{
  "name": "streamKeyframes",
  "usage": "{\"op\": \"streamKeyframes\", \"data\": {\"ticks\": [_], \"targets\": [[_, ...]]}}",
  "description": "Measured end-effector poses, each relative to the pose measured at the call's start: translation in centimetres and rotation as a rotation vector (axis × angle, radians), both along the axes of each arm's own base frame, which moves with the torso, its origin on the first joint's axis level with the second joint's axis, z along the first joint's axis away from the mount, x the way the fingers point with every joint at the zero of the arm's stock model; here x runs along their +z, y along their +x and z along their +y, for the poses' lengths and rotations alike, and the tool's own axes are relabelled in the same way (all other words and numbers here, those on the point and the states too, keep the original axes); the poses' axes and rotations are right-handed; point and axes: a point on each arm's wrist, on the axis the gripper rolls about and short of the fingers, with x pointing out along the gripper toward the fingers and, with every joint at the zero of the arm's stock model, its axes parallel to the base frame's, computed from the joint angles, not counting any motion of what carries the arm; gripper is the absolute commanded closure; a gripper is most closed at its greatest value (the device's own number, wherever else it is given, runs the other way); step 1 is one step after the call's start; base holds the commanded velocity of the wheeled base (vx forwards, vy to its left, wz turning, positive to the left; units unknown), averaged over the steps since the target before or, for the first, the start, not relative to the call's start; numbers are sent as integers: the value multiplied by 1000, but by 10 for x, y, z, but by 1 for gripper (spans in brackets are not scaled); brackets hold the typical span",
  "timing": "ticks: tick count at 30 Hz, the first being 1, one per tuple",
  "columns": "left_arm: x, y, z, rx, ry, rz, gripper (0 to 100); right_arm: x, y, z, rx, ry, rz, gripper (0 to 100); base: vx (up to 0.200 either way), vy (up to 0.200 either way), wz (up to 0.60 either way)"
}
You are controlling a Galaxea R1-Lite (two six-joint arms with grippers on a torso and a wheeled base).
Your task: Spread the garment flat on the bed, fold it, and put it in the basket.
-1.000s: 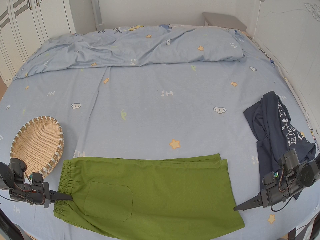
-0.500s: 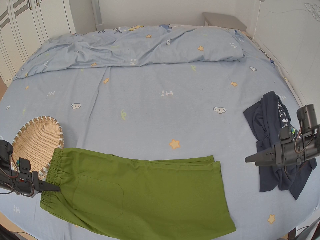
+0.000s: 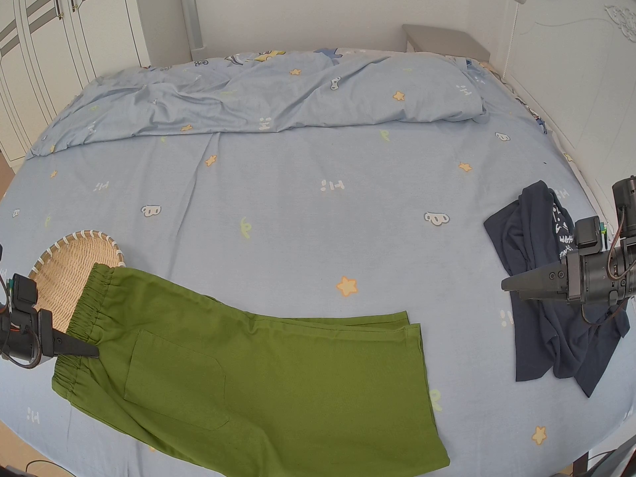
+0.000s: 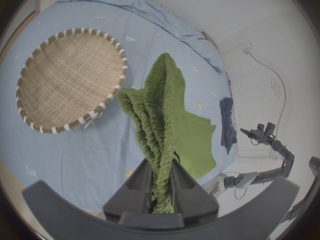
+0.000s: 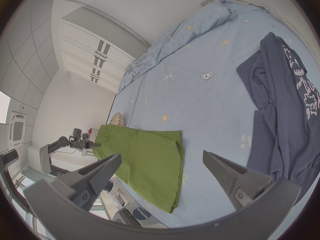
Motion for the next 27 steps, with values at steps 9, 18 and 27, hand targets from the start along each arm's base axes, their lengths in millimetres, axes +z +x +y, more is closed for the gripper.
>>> {"op": "streamKeyframes", "data": {"ticks": [9,18,27], "targets": [[31,-4,-50,-242,65,-43,100,2,-2,1,4,2,-11,0,0,0,0],[47,-7,-105,-419,123,-109,100,2,-4,4,17,2,-11,0,0,0,0],[52,5,-167,-503,120,-176,100,2,-4,5,18,-4,-12,0,0,0,0]]}}
